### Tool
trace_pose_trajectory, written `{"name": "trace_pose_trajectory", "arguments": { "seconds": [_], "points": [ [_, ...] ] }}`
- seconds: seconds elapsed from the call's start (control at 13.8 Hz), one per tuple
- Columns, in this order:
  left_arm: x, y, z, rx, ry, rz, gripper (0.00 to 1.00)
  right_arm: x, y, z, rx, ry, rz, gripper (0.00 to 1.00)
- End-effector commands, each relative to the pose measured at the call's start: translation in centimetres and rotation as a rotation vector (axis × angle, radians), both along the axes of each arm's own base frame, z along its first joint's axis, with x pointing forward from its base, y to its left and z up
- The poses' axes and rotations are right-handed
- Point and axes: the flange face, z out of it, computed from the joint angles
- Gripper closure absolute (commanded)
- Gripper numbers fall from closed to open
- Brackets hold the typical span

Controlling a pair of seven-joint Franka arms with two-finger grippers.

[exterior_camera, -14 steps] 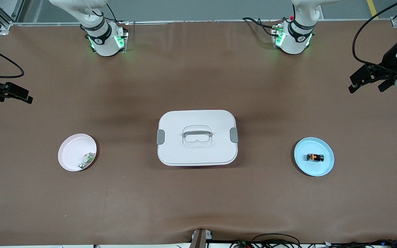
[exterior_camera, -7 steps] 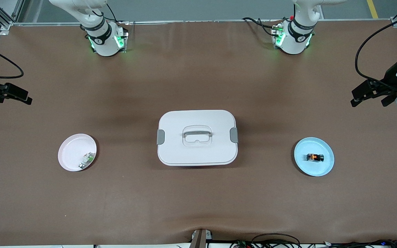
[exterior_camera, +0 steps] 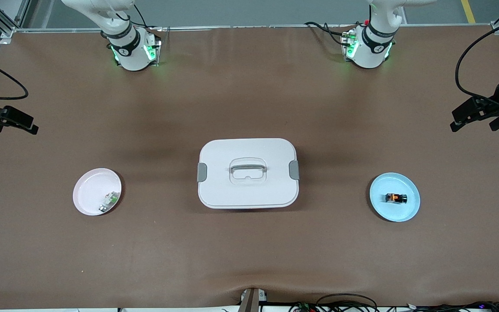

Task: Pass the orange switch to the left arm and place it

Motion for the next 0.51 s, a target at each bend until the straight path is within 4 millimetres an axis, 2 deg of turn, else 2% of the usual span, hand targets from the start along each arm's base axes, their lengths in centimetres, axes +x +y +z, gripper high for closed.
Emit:
{"name": "trace_pose_trajectory", "arguments": {
  "seconds": [0.0, 0.43],
  "points": [
    [-0.38, -0.86, 0.84, 0.013, 0.0, 0.001, 0.0, -1.66, -0.28, 2.06, -0.013, -0.002, 0.006, 0.0],
    [0.1, -0.67, 1.2, 0.015, -0.016, 0.006, 0.0, -1.18, -0.6, 1.14, -0.031, 0.01, 0.001, 0.0]
  ]
}}
